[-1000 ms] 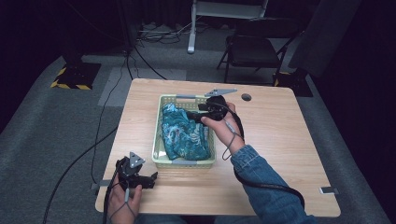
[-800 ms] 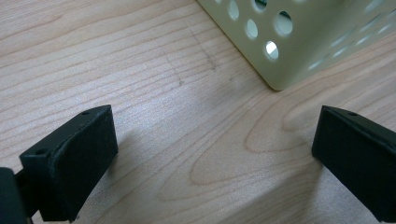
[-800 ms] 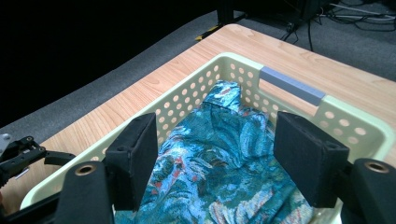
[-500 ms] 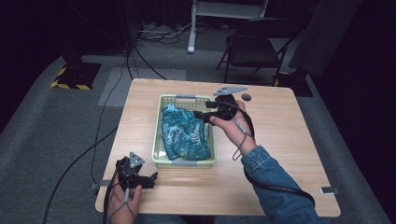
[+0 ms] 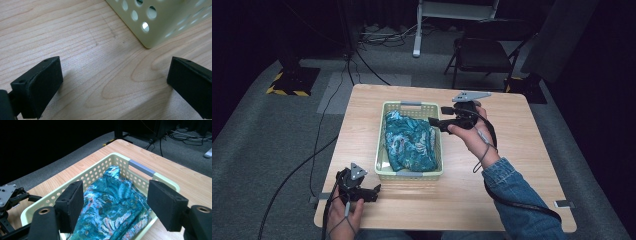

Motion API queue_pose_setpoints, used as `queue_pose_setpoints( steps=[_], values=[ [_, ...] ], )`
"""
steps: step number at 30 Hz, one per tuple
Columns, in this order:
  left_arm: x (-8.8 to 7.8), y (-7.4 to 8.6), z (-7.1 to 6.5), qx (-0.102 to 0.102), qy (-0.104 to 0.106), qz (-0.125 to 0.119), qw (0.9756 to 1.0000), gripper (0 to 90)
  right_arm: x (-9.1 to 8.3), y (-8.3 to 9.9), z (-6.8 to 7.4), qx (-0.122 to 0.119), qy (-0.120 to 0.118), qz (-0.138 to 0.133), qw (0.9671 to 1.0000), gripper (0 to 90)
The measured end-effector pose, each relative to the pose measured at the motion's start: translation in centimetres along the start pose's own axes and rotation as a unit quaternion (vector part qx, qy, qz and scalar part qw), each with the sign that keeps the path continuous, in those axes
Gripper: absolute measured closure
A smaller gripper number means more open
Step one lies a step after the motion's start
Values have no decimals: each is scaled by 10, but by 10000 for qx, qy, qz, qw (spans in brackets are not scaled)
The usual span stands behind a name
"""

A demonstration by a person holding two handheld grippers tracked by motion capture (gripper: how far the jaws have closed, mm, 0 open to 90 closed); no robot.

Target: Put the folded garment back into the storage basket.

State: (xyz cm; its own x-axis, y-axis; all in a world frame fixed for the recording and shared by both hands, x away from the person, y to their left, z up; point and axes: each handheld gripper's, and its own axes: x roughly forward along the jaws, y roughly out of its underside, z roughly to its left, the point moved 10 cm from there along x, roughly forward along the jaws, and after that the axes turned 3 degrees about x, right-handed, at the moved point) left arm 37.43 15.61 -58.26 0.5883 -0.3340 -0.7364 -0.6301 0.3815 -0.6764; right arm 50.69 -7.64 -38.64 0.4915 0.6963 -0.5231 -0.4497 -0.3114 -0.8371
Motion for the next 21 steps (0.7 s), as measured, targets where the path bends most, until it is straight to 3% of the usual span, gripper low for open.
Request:
queue_pose_setpoints(
  steps=[21],
  values=[
    [0, 0, 0, -1, 0, -1, 10000, 3, -36, 2, -15, -91, 135, -166, 9997, 270]
  ],
)
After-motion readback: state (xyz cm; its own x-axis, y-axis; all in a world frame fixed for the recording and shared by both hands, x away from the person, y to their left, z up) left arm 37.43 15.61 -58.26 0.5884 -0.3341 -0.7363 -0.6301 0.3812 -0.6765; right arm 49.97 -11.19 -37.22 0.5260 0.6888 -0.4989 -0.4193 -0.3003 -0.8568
